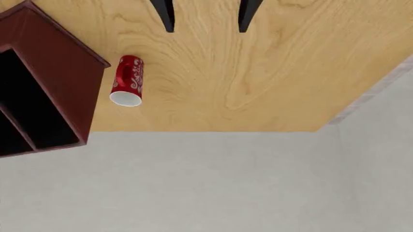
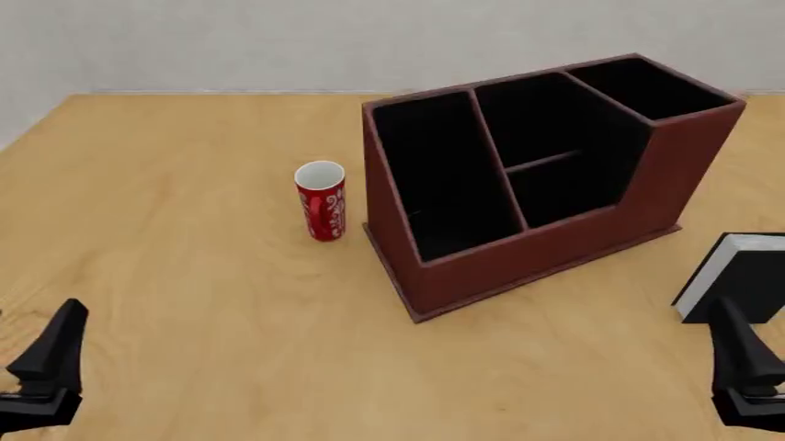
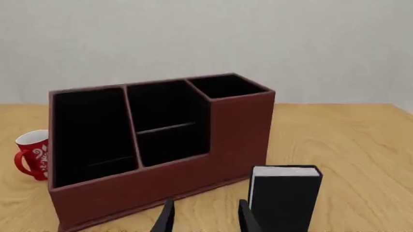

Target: Pick up the book and place it in the left compartment of the caddy.

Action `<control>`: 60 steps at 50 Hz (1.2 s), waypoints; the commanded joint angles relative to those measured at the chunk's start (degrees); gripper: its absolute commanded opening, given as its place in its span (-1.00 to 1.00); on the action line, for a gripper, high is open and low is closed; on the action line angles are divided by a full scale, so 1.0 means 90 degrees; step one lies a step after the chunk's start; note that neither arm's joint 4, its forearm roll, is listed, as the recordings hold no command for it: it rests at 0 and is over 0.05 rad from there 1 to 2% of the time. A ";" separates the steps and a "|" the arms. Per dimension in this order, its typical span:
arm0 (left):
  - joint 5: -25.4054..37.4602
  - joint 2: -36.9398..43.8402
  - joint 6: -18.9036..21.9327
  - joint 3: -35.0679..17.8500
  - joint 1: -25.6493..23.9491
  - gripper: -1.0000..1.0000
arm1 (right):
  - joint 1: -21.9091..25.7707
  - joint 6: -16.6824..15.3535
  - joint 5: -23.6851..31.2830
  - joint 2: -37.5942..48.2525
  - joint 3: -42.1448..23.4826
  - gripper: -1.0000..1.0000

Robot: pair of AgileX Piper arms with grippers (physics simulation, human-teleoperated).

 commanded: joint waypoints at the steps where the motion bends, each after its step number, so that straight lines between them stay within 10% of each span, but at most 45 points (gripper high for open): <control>1: 0.0063 -0.0094 0.0030 -0.0009 -0.0037 1.00 | -0.0032 -0.0084 -0.0171 0.0069 0.0144 1.00; 31: 0.0070 -0.0213 0.0019 -0.0002 -0.0131 1.00 | -0.0263 -0.0657 -0.0073 0.0119 -0.0381 1.00; 60: 0.0056 -0.0217 -0.0065 -0.0116 -0.0105 1.00 | 0.0571 -0.3221 0.0815 0.1631 -0.2651 1.00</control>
